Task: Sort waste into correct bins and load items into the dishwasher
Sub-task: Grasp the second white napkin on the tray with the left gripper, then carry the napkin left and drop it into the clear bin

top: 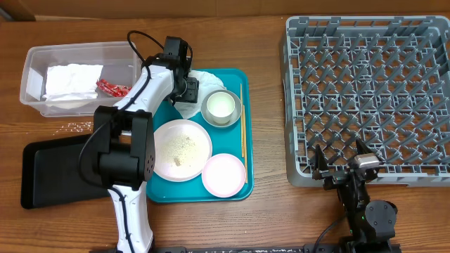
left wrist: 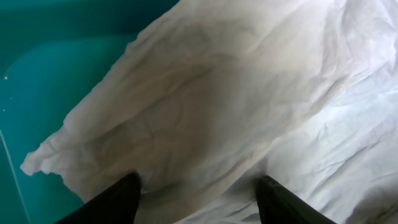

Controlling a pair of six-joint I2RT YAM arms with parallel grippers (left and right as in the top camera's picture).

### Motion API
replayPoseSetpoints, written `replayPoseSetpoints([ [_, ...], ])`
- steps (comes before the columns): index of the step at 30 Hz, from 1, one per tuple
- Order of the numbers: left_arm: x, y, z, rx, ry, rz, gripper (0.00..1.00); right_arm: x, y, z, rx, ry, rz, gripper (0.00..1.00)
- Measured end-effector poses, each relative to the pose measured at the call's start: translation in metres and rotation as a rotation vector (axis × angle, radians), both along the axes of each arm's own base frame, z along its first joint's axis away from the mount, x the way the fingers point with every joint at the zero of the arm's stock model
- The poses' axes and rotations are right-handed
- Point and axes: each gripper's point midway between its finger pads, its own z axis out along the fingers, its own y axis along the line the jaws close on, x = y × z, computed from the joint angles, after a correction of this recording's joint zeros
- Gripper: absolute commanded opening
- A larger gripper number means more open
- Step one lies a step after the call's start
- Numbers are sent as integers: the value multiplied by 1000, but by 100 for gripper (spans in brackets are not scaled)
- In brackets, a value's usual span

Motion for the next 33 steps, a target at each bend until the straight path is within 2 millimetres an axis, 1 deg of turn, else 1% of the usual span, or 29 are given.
replayPoseSetpoints([
  [1,1,0,0,0,-3,-1,50,0,0,0,0,-1,0,100],
  [3,3,0,1,-2,-11,-1,35,0,0,0,0,0,0,100],
  [4,3,-1,1,-1,-13,-7,29,0,0,0,0,0,0,100],
  [7,3,-1,1,2,-12,-17,17,0,0,0,0,0,1,100],
  [9,0,0,0,3,-2,-15,6,0,0,0,0,0,0,100],
  [11,-4,1,3,6,24,-9,4,0,0,0,0,0,0,100],
  [13,-7,1,10,7,43,2,4,0,0,0,0,0,0,100],
  [15,0,0,23,0,29,15,4,0,0,0,0,0,0,100],
  [17,9,-2,46,-13,7,48,4,0,0,0,0,0,0,100],
  [18,17,-3,60,-25,-17,74,4,0,0,0,0,0,0,100],
  [19,30,-4,80,-45,-67,104,4,0,0,0,0,0,0,100],
  [20,38,-2,99,-63,-102,140,4,0,0,0,0,0,0,100],
  [23,54,4,140,-108,-181,225,4,0,0,0,0,0,1,100],
  [25,59,19,162,-126,-218,301,4,0,0,0,0,0,0,100],
  [27,59,45,176,-125,-235,400,4,0,0,0,0,0,0,100],
  [28,58,61,181,-122,-239,454,4,0,0,0,0,0,0,100],
  [29,56,74,182,-117,-235,500,4,0,0,0,0,0,0,100],
  [30,51,94,181,-110,-221,569,4,0,0,0,0,0,0,100],
  [32,39,126,177,-102,-188,690,4,0,0,0,0,-1,0,100],
  [33,36,137,175,-100,-178,735,4,0,0,0,0,0,0,100],
])
